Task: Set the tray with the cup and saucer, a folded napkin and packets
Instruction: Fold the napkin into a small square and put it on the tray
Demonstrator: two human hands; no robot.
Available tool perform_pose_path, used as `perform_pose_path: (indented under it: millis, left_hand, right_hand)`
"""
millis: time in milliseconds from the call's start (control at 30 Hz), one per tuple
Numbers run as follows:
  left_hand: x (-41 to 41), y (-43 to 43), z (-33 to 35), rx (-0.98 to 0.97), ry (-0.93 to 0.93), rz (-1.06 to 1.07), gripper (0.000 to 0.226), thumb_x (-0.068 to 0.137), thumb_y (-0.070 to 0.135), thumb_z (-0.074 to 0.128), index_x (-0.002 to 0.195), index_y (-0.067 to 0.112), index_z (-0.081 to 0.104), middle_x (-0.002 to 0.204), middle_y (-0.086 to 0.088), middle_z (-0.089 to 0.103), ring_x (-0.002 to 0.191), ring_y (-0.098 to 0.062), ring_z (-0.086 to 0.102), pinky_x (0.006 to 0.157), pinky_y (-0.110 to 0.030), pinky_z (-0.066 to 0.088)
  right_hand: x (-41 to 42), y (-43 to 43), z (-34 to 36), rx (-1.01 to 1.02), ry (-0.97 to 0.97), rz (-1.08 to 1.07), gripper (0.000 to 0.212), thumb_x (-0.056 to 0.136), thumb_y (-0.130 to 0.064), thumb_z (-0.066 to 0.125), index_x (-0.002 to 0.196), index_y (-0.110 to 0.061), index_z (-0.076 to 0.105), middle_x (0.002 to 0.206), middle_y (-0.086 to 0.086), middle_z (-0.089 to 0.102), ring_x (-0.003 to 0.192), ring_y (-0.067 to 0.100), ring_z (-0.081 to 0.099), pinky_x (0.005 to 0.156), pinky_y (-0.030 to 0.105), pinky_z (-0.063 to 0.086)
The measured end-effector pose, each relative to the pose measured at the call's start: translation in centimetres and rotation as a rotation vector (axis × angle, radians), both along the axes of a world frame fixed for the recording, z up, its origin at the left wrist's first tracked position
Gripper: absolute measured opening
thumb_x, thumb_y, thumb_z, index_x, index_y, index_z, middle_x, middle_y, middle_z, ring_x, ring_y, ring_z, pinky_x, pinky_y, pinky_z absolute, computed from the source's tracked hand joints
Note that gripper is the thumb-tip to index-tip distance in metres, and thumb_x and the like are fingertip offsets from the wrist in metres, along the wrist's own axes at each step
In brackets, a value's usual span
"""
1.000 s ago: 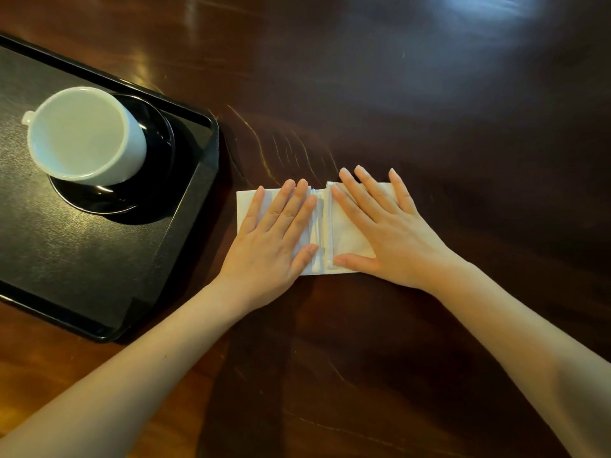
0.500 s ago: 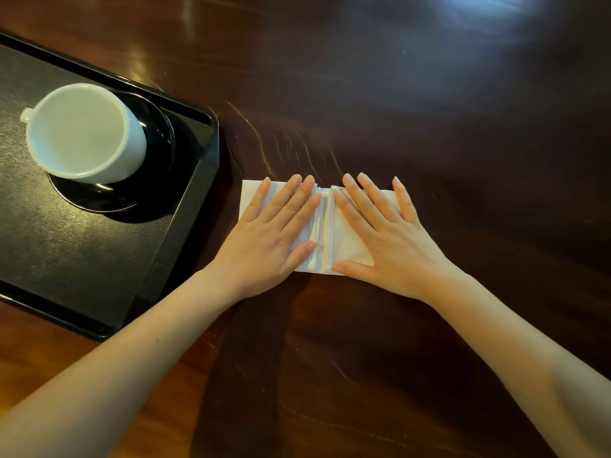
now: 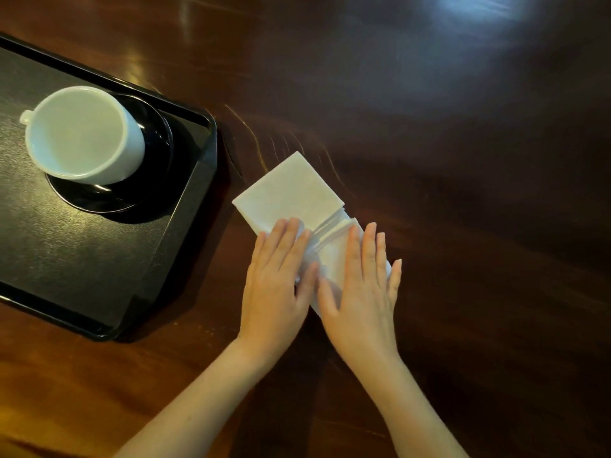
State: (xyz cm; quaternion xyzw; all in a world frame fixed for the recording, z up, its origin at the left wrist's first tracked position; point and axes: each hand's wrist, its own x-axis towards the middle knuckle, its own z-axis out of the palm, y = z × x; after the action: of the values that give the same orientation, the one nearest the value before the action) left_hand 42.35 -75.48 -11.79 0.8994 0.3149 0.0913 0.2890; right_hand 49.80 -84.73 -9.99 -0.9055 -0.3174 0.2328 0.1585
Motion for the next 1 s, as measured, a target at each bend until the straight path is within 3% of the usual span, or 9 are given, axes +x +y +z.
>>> perform_pose_path:
  millis: [100, 200, 300, 367, 500, 767, 900, 1000]
  left_hand:
    - [-0.5, 1.2, -0.7, 0.023, -0.026, -0.085, 0.043, 0.094, 0.024, 0.039, 0.135, 0.012, 0.044, 0.144, -0.005, 0.041, 0.140, -0.014, 0.025, 0.117, -0.033, 0.016]
    - [-0.5, 2.4, -0.9, 0.023, -0.034, -0.195, 0.042, 0.095, 0.022, 0.040, 0.136, 0.013, 0.044, 0.145, -0.002, 0.039, 0.140, -0.014, 0.024, 0.118, -0.030, 0.013]
    - [-0.1, 3.5, -1.0, -0.010, -0.002, -0.287, 0.043, 0.096, 0.023, 0.036, 0.138, 0.017, 0.042, 0.148, 0.001, 0.036, 0.142, -0.012, 0.021, 0.118, -0.031, 0.012]
    - [0.1, 4.0, -1.2, 0.027, 0.015, -0.310, 0.044, 0.096, 0.024, 0.035, 0.139, 0.017, 0.041, 0.148, 0.001, 0.034, 0.142, -0.013, 0.021, 0.118, -0.032, 0.011]
    - [0.1, 4.0, -1.2, 0.177, 0.103, -0.223, 0.046, 0.097, 0.033, 0.031, 0.140, 0.020, 0.037, 0.149, 0.004, 0.032, 0.141, -0.013, 0.019, 0.118, -0.038, 0.007]
    - [0.0, 4.5, -1.4, 0.218, 0.121, -0.250, 0.046, 0.097, 0.034, 0.031, 0.141, 0.023, 0.030, 0.147, 0.011, 0.024, 0.141, -0.010, 0.015, 0.116, -0.038, -0.001]
    - [0.0, 4.8, -1.4, 0.170, 0.077, -0.269, 0.045, 0.097, 0.033, 0.035, 0.141, 0.022, 0.035, 0.148, 0.008, 0.029, 0.141, -0.011, 0.016, 0.117, -0.039, 0.000]
    - [0.1, 5.2, -1.1, 0.125, 0.031, -0.285, 0.045, 0.095, 0.034, 0.039, 0.138, 0.020, 0.042, 0.148, 0.003, 0.036, 0.141, -0.013, 0.020, 0.117, -0.039, 0.005]
  right_hand:
    - [2.0, -1.3, 1.2, 0.054, 0.055, 0.032, 0.060, 0.099, -0.029, 0.031, 0.148, -0.026, -0.004, 0.156, -0.008, -0.012, 0.136, 0.002, -0.023, 0.114, 0.028, -0.011]
    - [4.8, -1.5, 1.7, 0.107, -0.100, 0.239, 0.054, 0.099, -0.029, 0.024, 0.148, -0.025, 0.002, 0.153, -0.010, -0.007, 0.140, 0.004, -0.017, 0.114, 0.022, -0.014]
    - [7.4, -0.4, 0.5, 0.065, -0.235, 0.488, 0.053, 0.097, -0.030, 0.021, 0.148, -0.016, 0.013, 0.154, -0.002, 0.005, 0.142, 0.013, -0.005, 0.115, 0.032, -0.010]
    - [8.3, 0.2, -0.8, -0.013, -0.288, 0.577, 0.055, 0.097, -0.035, 0.018, 0.148, -0.016, 0.009, 0.156, 0.001, 0.006, 0.143, 0.015, -0.005, 0.114, 0.035, -0.010]
    - [8.1, -0.3, -2.6, -0.055, -0.293, 0.555, 0.056, 0.098, -0.038, 0.017, 0.148, -0.019, 0.002, 0.156, -0.002, -0.004, 0.143, 0.013, -0.006, 0.116, 0.037, -0.010]
    - [8.4, -1.2, -0.7, -0.023, -0.290, 0.608, 0.062, 0.095, -0.045, 0.020, 0.148, -0.021, -0.003, 0.157, -0.001, -0.002, 0.143, 0.011, -0.015, 0.115, 0.033, -0.012]
    - [7.5, -4.5, 1.8, -0.046, -0.286, 0.867, 0.073, 0.084, -0.051, 0.048, 0.146, -0.020, 0.026, 0.154, 0.001, 0.025, 0.143, 0.019, 0.012, 0.117, 0.038, 0.004]
    - [7.2, -5.9, 1.6, -0.053, -0.330, 0.921, 0.066, 0.075, -0.041, 0.066, 0.133, -0.015, 0.048, 0.136, 0.005, 0.052, 0.130, 0.023, 0.039, 0.116, 0.037, 0.017]
